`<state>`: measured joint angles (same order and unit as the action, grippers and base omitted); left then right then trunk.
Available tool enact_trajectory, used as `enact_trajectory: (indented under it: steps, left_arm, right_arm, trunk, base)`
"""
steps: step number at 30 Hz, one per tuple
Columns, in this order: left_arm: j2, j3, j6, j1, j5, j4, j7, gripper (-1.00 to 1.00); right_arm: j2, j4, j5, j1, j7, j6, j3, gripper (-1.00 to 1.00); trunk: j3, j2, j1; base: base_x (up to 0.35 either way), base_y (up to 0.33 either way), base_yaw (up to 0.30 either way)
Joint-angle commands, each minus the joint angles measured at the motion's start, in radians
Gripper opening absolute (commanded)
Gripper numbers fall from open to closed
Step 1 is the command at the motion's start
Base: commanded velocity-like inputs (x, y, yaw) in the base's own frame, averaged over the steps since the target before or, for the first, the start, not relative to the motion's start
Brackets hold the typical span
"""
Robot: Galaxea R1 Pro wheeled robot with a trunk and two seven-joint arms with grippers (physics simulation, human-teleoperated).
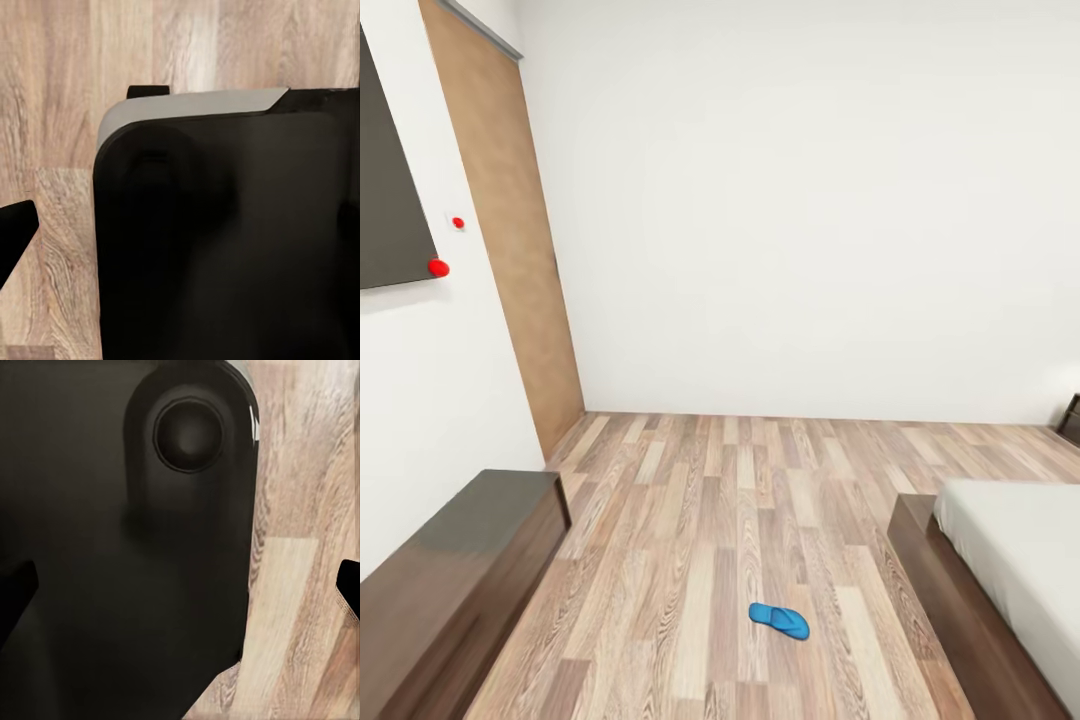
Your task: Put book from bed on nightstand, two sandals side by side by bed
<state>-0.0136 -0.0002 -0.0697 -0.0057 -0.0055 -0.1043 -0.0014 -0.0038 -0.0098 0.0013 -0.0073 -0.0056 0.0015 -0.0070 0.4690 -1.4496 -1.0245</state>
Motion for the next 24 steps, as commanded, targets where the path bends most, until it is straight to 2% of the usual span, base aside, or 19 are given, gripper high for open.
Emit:
enact_trajectory:
  steps: [1,9,15,24]
  left_arm:
    - [0.000,0.000,-0.009,-0.001,-0.001,-0.005,0.000,1.00]
    - [0.000,0.000,-0.012,-0.001,-0.002,-0.049,0.000,1.00]
    - [0.000,0.000,-0.012,0.000,-0.002,-0.049,0.000,1.00]
    - [0.000,0.000,-0.012,0.000,-0.002,-0.049,0.000,1.00]
  right_arm:
    - [0.000,-0.001,0.000,0.000,-0.001,0.000,-0.001,1.00]
    - [-0.002,-0.002,0.000,0.000,-0.001,0.000,-0.002,1.00]
    - [-0.004,-0.002,0.000,0.000,-0.001,0.000,-0.002,1.00]
    - [-0.005,-0.002,0.000,0.000,-0.001,0.000,-0.002,1.00]
  trunk:
    - [0.001,0.000,0.000]
    - [0.001,0.000,0.000]
    - [0.001,0.000,0.000]
    - [0.001,0.000,0.000]
  base:
    - [0.309,0.000,0.000]
    - [0.327,0.000,0.000]
    - [0.333,0.006,0.000]
    - [0.333,0.106,0.000]
